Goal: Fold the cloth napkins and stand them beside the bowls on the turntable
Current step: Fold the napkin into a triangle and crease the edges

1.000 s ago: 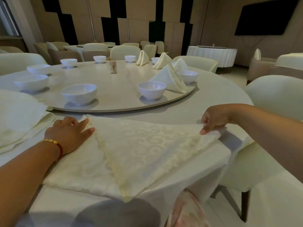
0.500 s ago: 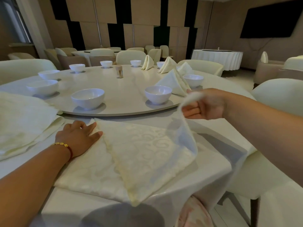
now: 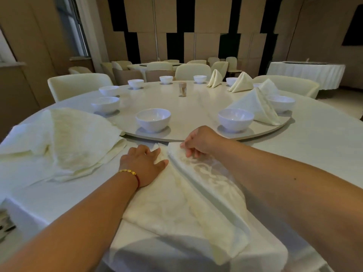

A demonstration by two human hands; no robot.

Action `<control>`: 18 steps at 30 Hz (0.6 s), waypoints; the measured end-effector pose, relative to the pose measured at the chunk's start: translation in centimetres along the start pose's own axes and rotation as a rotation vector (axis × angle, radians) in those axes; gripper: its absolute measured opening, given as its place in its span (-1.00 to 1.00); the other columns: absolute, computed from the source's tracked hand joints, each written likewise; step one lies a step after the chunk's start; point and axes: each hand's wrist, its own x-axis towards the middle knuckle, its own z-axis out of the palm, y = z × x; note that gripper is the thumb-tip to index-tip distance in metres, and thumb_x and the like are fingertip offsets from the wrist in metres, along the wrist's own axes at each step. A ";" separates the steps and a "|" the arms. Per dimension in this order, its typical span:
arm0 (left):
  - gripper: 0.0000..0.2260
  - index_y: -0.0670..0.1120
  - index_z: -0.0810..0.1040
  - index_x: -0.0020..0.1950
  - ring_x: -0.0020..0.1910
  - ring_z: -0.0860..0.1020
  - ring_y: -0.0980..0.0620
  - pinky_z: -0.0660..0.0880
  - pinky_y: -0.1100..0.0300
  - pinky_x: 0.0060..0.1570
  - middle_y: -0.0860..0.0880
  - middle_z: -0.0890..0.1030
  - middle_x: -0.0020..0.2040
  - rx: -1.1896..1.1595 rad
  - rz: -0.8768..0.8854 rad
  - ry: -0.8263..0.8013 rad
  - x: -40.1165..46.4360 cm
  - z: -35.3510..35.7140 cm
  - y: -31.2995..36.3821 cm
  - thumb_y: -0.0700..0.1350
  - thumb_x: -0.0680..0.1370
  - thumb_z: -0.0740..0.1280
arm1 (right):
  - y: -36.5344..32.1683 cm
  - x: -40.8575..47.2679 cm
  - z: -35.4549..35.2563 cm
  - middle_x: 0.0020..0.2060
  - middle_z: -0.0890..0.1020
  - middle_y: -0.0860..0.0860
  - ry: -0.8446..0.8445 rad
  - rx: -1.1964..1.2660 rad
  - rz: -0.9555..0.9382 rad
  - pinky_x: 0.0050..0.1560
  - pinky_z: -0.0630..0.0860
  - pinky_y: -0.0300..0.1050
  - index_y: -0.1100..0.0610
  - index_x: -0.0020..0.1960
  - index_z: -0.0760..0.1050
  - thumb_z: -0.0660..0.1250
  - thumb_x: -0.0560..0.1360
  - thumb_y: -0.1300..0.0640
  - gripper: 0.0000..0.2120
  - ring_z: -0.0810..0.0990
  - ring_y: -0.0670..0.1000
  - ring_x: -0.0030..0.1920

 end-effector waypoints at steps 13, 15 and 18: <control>-0.48 0.16 0.16 0.51 0.37 0.24 -0.11 0.28 -0.04 0.28 -0.03 0.27 0.41 -0.012 0.024 0.011 0.1 0.0 -0.1 0.28 0.58 -0.03 | -1.3 2.5 2.9 -0.34 0.59 0.04 -0.142 -0.444 0.133 -0.22 0.48 -0.13 0.11 0.04 0.54 0.45 0.43 -0.10 -0.67 0.51 0.07 -0.33; -0.49 0.16 0.16 0.51 0.37 0.24 -0.11 0.28 -0.04 0.28 -0.03 0.27 0.41 -0.016 0.024 0.011 0.1 0.0 0.0 0.28 0.58 -0.03 | -1.6 2.5 3.0 -0.37 0.57 0.03 -0.169 -0.519 0.142 -0.17 0.48 -0.12 0.11 0.03 0.53 0.44 0.43 -0.14 -0.65 0.51 0.07 -0.34; -0.48 0.16 0.15 0.51 0.37 0.24 -0.11 0.29 -0.04 0.29 -0.04 0.27 0.41 -0.015 0.023 0.013 0.0 -0.1 0.0 0.28 0.58 -0.03 | -2.0 2.7 3.2 -0.39 0.51 0.03 -0.166 -0.662 0.139 -0.11 0.47 -0.12 0.16 -0.22 0.44 0.41 0.44 -0.19 -0.59 0.50 0.06 -0.36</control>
